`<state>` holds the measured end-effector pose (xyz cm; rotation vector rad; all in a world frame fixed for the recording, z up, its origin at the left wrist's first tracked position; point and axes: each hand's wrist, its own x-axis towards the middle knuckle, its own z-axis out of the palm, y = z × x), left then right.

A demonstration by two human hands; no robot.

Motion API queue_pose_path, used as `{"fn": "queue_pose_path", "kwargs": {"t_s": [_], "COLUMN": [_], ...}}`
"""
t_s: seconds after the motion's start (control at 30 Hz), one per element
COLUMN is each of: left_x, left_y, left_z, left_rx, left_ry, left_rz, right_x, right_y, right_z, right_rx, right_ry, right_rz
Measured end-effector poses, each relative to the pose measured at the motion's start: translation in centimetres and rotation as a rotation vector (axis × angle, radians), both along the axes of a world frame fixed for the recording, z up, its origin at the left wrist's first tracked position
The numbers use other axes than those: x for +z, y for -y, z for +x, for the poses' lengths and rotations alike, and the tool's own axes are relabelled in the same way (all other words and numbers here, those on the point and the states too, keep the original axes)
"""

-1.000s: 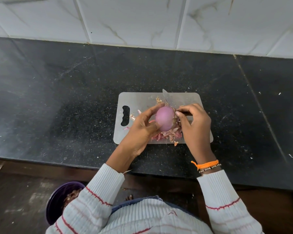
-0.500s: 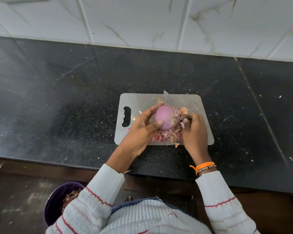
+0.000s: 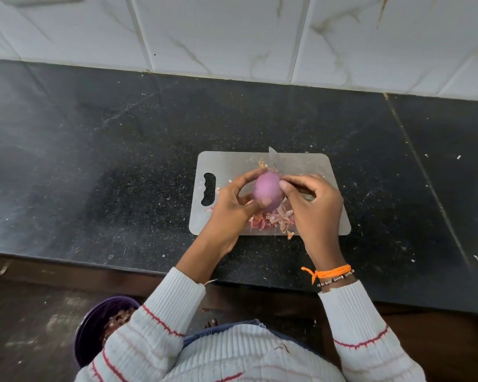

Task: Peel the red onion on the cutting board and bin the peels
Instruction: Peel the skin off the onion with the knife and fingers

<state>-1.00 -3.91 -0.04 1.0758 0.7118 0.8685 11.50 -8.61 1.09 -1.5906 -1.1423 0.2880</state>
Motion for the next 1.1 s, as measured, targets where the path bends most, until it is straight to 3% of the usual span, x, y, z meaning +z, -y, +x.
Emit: {"fn": "queue_pose_path", "kwargs": {"t_s": [0.27, 0.6, 0.77, 0.9, 1.1], "left_x": [0.3, -0.1, -0.2, -0.4, 0.2], "left_y": [0.4, 0.3, 0.2, 0.1, 0.3], "left_z": [-0.4, -0.5, -0.3, -0.4, -0.7], "left_rx": [0.039, 0.009, 0.034, 0.033, 0.019], "left_ry": [-0.159, 0.089, 0.126, 0.076, 0.014], "left_rz": [0.160, -0.110, -0.190, -0.159, -0.060], "right_x": [0.3, -2.2, -1.6, -0.5, -0.3], "right_y": [-0.2, -0.1, -0.1, -0.2, -0.4], "right_z": [0.0, 1.4, 0.7, -0.2, -0.6], "right_rx": [0.046, 0.061, 0.023, 0.026, 0.030], "right_ry": [0.114, -0.018, -0.154, -0.040, 0.049], "right_rz": [-0.053, -0.402, -0.270, -0.027, 0.010]}}
